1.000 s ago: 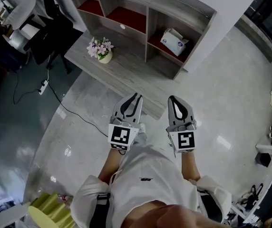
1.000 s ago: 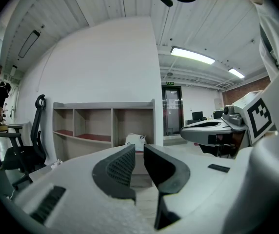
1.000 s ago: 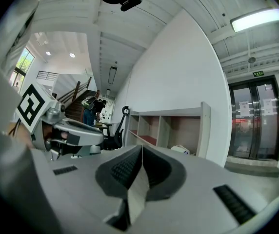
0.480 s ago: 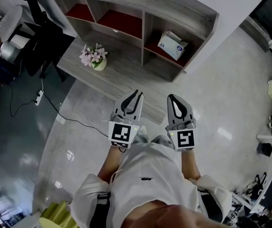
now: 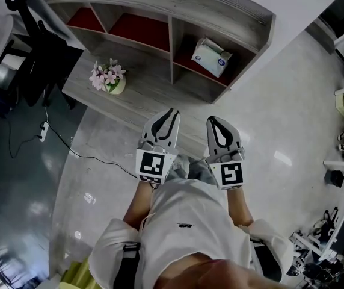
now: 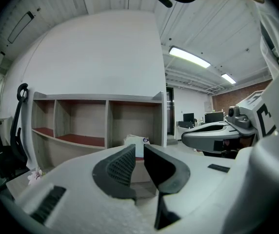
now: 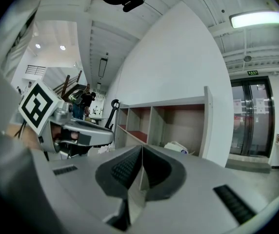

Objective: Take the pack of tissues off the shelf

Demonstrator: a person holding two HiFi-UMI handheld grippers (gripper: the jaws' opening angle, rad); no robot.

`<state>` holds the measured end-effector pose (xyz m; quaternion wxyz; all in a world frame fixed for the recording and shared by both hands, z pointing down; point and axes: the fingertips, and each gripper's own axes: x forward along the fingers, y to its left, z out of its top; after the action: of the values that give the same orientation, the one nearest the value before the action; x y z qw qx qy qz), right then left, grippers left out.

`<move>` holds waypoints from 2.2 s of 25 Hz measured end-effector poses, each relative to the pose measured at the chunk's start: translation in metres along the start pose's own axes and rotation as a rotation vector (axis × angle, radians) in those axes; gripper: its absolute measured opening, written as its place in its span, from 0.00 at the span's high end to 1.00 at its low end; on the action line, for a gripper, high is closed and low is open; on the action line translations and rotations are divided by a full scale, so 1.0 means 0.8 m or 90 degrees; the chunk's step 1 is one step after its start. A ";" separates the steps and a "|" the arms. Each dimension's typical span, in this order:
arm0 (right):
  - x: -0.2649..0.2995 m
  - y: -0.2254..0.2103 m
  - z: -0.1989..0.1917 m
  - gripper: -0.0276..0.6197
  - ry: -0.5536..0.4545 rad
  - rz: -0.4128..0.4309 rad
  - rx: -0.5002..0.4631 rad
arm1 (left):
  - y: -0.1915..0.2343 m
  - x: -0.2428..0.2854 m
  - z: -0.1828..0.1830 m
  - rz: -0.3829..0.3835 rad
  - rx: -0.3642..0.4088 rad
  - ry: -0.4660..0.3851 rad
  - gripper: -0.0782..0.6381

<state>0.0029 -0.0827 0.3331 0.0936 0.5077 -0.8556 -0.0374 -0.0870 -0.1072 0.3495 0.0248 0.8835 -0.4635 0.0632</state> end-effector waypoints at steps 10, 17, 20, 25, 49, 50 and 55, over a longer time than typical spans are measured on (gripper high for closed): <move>0.039 -0.027 -0.020 0.92 0.000 0.016 0.014 | 0.012 0.056 -0.002 0.002 0.007 -0.003 0.83; 0.064 -0.044 -0.033 0.92 0.014 0.032 0.022 | 0.020 0.094 -0.011 0.004 0.006 0.009 0.83; 0.073 -0.051 -0.037 0.91 0.016 0.035 0.024 | 0.024 0.108 -0.014 0.005 0.006 0.012 0.83; 0.088 -0.062 -0.046 0.91 0.023 0.034 0.035 | 0.031 0.132 -0.022 0.003 0.006 0.020 0.83; 0.155 -0.093 -0.077 0.92 0.044 0.043 0.057 | 0.067 0.224 -0.051 -0.011 0.009 0.049 0.83; 0.157 -0.094 -0.078 0.91 0.045 0.044 0.054 | 0.067 0.227 -0.052 -0.013 0.009 0.051 0.83; 0.165 -0.100 -0.086 0.92 0.056 0.041 0.060 | 0.069 0.245 -0.060 -0.020 0.011 0.060 0.83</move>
<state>0.0240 -0.2348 0.4040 0.1080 0.4851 -0.8673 0.0286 -0.0262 -0.2932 0.4226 0.0402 0.8867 -0.4476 0.1085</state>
